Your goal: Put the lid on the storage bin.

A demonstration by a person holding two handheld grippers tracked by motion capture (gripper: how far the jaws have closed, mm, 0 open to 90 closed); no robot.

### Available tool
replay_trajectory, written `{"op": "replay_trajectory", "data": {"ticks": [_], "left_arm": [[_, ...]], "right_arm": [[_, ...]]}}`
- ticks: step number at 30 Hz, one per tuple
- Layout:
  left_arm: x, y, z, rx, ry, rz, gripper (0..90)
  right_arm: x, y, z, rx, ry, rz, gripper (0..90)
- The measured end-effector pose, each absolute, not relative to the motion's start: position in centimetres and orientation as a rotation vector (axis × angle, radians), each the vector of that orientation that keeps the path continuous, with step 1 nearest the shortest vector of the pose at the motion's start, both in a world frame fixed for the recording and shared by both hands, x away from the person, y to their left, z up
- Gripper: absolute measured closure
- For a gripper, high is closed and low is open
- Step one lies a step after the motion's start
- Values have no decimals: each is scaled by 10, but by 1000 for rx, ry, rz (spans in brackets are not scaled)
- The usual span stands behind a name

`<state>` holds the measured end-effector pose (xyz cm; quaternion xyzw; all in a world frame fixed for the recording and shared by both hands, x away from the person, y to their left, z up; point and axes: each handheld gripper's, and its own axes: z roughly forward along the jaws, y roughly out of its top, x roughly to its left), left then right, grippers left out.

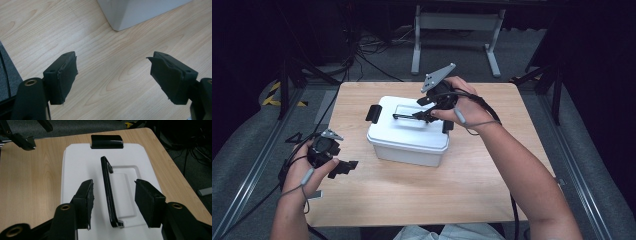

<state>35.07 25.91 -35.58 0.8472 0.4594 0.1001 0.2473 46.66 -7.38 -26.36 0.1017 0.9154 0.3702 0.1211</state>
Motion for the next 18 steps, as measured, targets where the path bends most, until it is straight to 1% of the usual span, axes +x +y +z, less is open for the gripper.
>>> {"op": "replay_trajectory", "data": {"ticks": [7,14,15,18], "left_arm": [[351,257,-356,2321,1245,265,220],[352,257,-355,2313,1253,268,219],[352,257,-355,2313,1253,268,219],[353,258,-356,2315,1245,272,219]], "right_arm": [[462,-101,-258,416,2636,1059,470],[455,-143,-258,559,2578,1063,433],[455,-143,-258,559,2578,1063,433],[451,-168,-260,625,2547,1050,420]]}}
